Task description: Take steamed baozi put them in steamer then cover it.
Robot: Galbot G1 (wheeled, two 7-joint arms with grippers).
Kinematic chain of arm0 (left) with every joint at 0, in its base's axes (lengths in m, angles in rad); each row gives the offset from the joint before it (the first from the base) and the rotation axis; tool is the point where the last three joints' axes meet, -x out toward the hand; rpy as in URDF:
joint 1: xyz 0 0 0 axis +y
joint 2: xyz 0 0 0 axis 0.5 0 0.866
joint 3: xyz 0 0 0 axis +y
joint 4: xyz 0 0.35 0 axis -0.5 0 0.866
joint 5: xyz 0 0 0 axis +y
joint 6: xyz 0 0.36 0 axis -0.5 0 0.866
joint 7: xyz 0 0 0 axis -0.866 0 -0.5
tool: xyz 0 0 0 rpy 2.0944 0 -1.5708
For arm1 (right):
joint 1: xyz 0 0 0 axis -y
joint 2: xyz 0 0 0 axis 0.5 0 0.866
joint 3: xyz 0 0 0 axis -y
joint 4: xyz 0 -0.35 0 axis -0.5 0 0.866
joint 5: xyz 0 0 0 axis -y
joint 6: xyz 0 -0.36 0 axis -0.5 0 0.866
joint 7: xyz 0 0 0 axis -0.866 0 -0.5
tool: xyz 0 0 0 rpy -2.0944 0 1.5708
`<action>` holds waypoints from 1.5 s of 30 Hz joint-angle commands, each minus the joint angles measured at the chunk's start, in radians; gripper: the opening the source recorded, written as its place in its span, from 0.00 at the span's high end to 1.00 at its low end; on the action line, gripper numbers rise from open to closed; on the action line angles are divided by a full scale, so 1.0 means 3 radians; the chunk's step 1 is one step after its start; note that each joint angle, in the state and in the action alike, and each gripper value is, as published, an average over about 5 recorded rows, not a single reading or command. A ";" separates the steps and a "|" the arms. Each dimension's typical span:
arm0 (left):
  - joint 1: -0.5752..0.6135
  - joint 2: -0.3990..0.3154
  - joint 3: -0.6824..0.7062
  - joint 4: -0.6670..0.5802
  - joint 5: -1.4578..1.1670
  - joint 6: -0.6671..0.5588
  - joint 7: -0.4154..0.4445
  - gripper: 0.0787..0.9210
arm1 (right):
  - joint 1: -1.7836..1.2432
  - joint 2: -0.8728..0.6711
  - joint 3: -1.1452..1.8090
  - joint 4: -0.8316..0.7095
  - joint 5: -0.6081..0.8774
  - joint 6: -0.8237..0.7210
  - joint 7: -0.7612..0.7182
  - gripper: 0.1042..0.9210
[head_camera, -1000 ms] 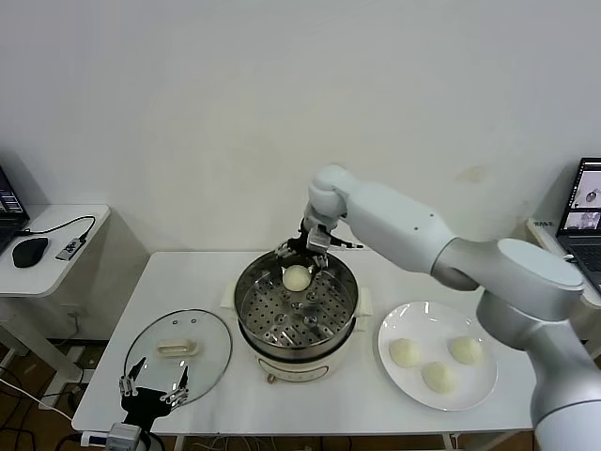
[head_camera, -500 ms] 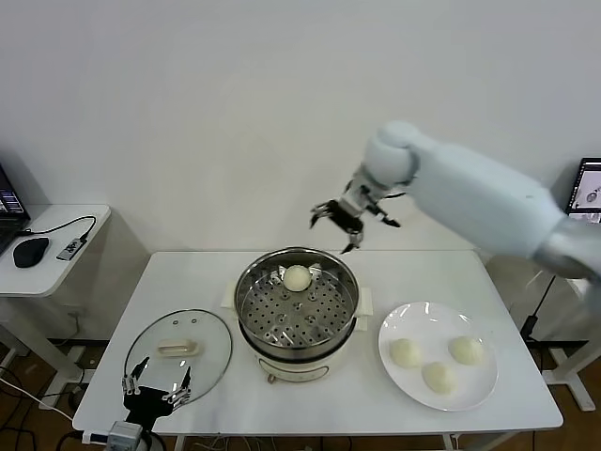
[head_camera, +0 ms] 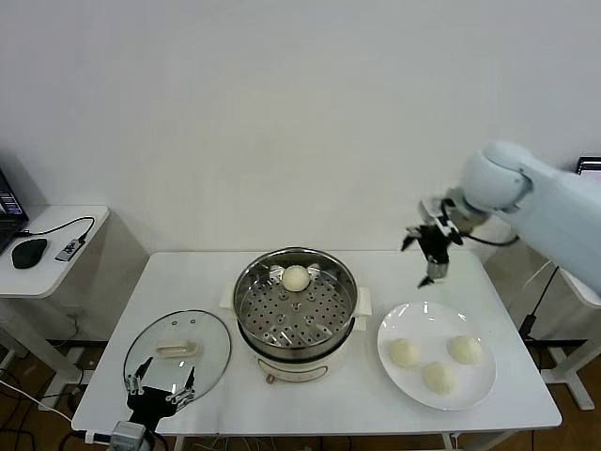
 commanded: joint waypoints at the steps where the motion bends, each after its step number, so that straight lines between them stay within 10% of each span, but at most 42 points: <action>1: -0.0007 0.0010 0.0007 -0.0012 -0.0004 0.0012 0.0005 0.12 | -0.0698 -0.0341 0.0240 0.0241 0.0017 -0.0438 0.0112 0.12; 45: -0.0035 -0.0058 0.0025 0.0011 -0.0042 0.0041 0.0011 0.12 | -0.1588 0.0388 0.0550 -0.0432 -0.0384 -0.0489 0.0674 0.12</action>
